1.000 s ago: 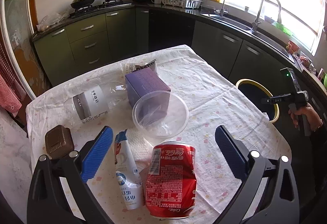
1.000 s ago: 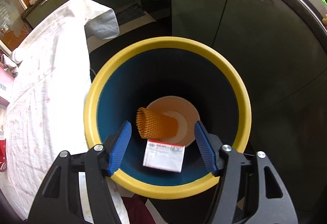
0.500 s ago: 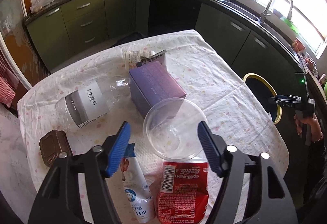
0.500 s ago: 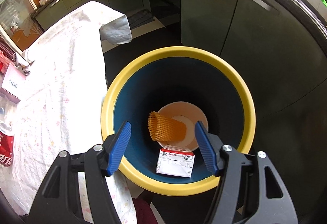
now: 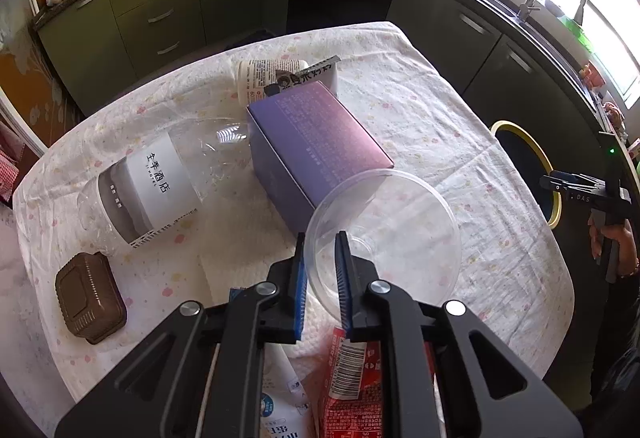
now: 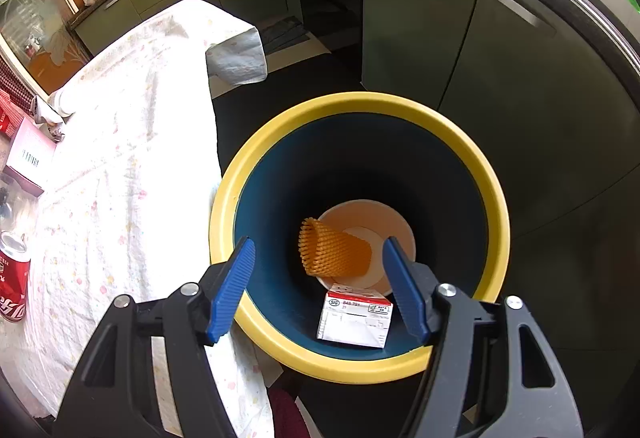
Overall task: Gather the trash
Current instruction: 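Carry the plastic cup over the bin and open the left tool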
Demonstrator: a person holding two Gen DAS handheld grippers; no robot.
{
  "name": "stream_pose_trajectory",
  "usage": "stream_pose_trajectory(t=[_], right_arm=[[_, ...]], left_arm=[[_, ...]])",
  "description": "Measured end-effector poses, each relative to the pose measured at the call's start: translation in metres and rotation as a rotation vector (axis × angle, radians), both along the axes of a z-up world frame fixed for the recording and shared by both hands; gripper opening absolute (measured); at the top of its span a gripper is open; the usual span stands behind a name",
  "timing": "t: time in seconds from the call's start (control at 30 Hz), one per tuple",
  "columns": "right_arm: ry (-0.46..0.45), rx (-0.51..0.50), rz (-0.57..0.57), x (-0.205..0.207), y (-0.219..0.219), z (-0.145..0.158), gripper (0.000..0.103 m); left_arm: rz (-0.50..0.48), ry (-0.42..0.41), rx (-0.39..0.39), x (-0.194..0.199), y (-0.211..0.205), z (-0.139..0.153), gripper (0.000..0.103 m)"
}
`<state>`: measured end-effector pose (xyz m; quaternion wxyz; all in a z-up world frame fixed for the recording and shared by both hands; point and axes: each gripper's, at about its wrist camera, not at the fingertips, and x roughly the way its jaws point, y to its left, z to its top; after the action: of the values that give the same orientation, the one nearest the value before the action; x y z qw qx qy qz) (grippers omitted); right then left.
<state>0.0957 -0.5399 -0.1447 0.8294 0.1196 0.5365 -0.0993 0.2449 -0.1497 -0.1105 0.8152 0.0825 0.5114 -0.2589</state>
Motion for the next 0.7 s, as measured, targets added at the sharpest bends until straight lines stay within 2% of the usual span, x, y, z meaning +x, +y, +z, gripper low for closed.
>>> stream_pose_trajectory(t=[0.23, 0.37, 0.5, 0.7], right_arm=[[-0.011, -0.012, -0.009, -0.001, -0.002, 0.004, 0.063], [-0.039, -0.012, -0.03, -0.012, -0.009, 0.012, 0.063], [-0.08, -0.012, -0.053, -0.027, -0.021, 0.022, 0.063], [-0.125, -0.019, -0.077, -0.057, -0.041, 0.037, 0.063]], left_arm=[[-0.009, -0.064, -0.041, -0.021, 0.008, 0.033, 0.013], [-0.092, -0.114, -0.075, -0.05, -0.013, 0.066, 0.013], [-0.215, -0.124, -0.124, -0.072, -0.067, 0.079, 0.013], [-0.399, -0.081, -0.172, -0.088, -0.191, 0.064, 0.014]])
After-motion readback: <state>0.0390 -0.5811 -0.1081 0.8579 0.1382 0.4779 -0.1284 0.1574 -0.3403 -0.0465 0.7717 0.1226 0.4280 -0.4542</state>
